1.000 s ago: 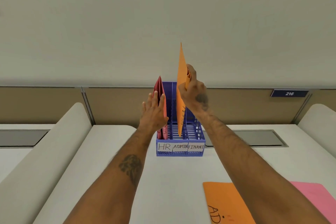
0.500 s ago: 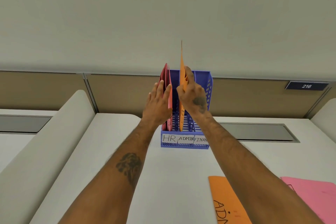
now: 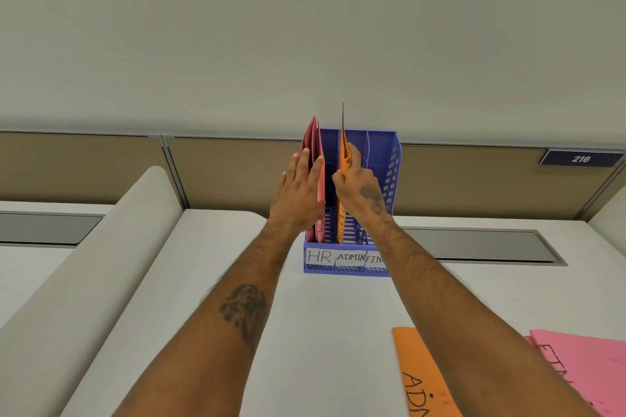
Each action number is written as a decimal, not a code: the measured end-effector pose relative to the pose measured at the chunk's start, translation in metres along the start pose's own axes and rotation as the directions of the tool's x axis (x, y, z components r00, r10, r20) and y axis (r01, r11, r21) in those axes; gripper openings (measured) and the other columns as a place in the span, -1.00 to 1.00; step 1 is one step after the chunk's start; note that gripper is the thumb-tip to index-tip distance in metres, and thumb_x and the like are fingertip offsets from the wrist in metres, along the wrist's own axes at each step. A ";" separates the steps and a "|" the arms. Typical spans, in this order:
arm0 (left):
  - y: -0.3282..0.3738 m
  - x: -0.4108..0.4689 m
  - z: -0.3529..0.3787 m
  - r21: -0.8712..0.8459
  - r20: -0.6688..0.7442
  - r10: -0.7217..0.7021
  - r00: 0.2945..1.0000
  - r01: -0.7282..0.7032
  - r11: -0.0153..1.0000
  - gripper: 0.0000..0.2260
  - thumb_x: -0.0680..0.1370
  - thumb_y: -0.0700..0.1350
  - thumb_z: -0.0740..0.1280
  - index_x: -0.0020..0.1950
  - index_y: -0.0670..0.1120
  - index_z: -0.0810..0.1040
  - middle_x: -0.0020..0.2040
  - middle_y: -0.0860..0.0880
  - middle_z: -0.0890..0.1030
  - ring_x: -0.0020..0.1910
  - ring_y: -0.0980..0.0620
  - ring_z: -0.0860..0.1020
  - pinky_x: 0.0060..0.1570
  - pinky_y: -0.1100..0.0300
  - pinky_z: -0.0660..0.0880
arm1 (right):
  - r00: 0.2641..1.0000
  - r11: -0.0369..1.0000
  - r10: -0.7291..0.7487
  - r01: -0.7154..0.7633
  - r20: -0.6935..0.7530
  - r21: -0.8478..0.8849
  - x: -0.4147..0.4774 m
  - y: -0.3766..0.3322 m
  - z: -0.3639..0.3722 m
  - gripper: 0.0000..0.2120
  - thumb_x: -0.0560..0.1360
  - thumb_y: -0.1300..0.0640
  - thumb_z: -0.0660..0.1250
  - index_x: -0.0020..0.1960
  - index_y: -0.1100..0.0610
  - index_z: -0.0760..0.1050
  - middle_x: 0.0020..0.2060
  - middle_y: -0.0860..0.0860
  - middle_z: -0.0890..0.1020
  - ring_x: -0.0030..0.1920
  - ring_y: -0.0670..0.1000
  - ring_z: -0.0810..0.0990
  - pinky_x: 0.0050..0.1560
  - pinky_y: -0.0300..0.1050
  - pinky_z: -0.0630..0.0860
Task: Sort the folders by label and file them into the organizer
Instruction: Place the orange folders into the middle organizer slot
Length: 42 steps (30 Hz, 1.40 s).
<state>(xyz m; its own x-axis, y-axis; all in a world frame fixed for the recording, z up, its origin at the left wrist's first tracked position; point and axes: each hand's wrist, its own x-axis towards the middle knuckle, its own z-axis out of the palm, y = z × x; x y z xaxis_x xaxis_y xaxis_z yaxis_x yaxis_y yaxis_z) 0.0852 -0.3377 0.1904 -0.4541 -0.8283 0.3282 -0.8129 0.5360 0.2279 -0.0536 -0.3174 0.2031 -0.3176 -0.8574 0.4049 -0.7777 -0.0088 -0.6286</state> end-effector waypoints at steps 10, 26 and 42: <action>-0.002 0.002 0.001 0.020 0.019 0.003 1.000 -0.003 1.000 -0.16 0.55 -0.03 0.34 0.61 0.00 -0.19 0.62 -0.11 -0.20 0.59 -0.13 -0.23 0.52 -0.12 -0.08 | 0.958 0.971 0.230 -0.214 0.173 -0.109 0.001 0.005 0.007 -0.58 0.64 -0.02 0.12 0.43 0.11 0.18 -0.02 0.14 0.58 -0.13 0.12 0.60 -0.05 0.10 0.61; 0.018 -0.094 0.015 0.054 0.012 0.049 0.999 -0.049 0.997 -0.16 0.59 0.15 0.25 0.60 -0.03 -0.28 0.60 -0.13 -0.29 0.58 -0.15 -0.28 0.51 -0.18 -0.17 | 0.957 0.913 0.108 0.012 0.268 -0.408 -0.109 0.055 -0.042 -0.32 0.59 -0.28 -0.01 0.58 0.08 0.03 0.57 0.21 0.01 0.57 0.21 -0.06 0.45 0.23 0.24; 0.136 -0.186 0.098 0.050 0.220 0.031 0.975 -0.043 0.998 -0.24 0.59 0.32 0.04 0.60 0.03 -0.28 0.60 -0.09 -0.29 0.57 -0.12 -0.32 0.53 -0.19 -0.19 | 0.936 0.849 0.188 -0.002 0.298 -0.529 -0.247 0.172 -0.131 0.09 0.28 -0.51 -0.57 0.59 0.04 0.02 0.57 0.21 -0.02 0.57 0.23 -0.09 0.46 0.30 0.06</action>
<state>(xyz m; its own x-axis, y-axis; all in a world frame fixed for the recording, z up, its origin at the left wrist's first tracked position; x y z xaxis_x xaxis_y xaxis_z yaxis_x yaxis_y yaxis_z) 0.0235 -0.1267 0.0699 -0.5483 -0.8269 0.1249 -0.8099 0.5623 0.1671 -0.1798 -0.0393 0.0821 -0.2818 -0.9574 0.0629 -0.9463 0.2665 -0.1833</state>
